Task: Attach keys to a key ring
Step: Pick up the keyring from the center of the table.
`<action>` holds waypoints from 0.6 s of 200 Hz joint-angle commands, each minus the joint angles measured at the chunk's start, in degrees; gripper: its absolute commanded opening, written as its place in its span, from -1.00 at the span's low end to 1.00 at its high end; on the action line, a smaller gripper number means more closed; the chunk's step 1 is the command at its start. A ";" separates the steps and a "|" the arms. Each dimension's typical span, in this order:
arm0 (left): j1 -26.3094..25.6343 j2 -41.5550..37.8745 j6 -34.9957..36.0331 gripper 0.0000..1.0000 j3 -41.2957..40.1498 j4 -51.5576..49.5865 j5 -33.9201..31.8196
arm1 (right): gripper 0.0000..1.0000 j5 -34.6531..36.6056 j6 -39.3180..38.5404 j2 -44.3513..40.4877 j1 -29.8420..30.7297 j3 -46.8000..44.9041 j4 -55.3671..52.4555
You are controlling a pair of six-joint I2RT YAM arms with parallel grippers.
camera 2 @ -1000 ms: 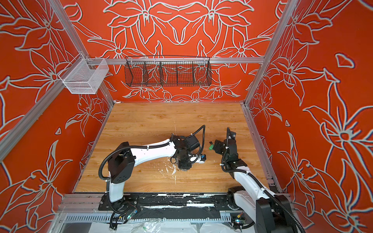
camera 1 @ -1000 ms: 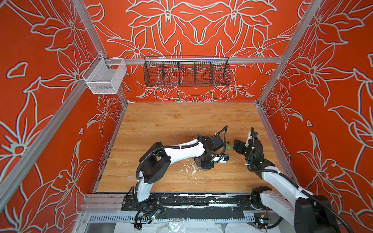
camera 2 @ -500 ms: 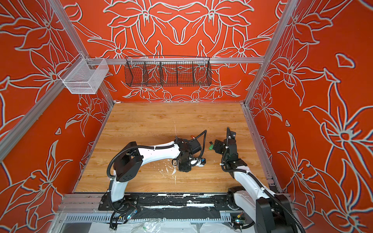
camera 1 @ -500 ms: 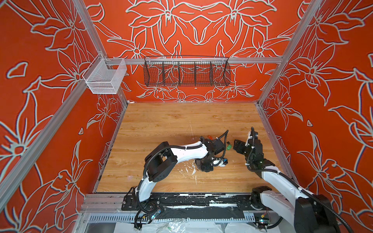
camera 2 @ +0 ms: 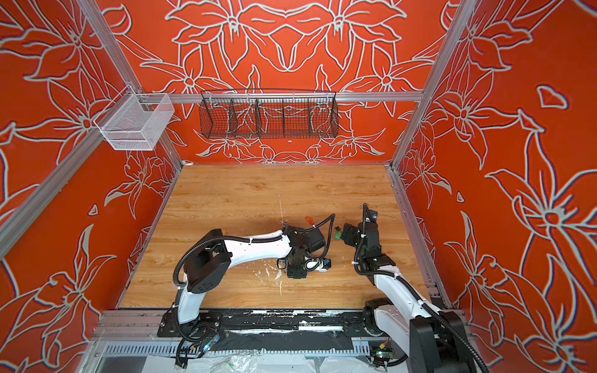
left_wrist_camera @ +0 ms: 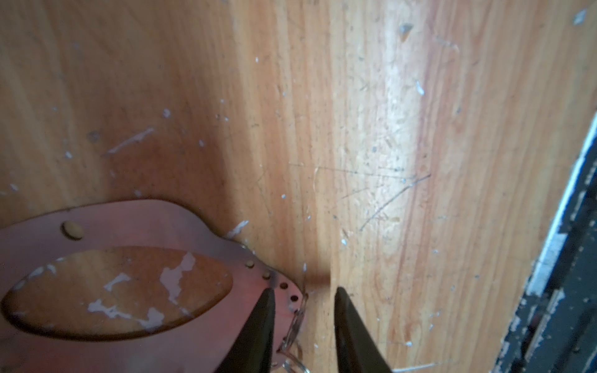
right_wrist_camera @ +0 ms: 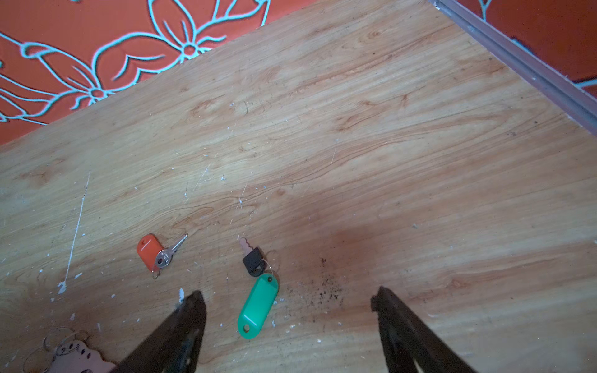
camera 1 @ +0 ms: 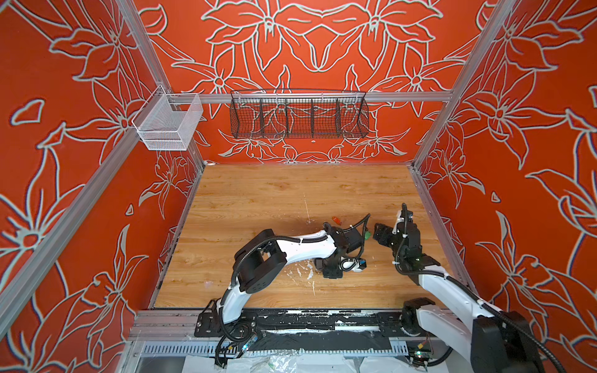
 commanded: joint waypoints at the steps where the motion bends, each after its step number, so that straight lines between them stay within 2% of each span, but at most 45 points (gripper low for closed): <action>1: -0.10 0.93 1.04 -0.49 0.76 -1.94 0.11 | 0.68 0.07 -0.21 0.00 -0.12 1.41 1.07; 65: -0.10 1.69 1.39 -0.90 1.85 -3.25 0.65 | 0.68 0.07 -0.13 -0.16 -0.08 1.27 1.16; 120: 0.68 0.28 0.37 -0.96 2.44 -3.08 2.97 | 0.68 0.16 -0.09 -0.26 -0.08 1.25 1.12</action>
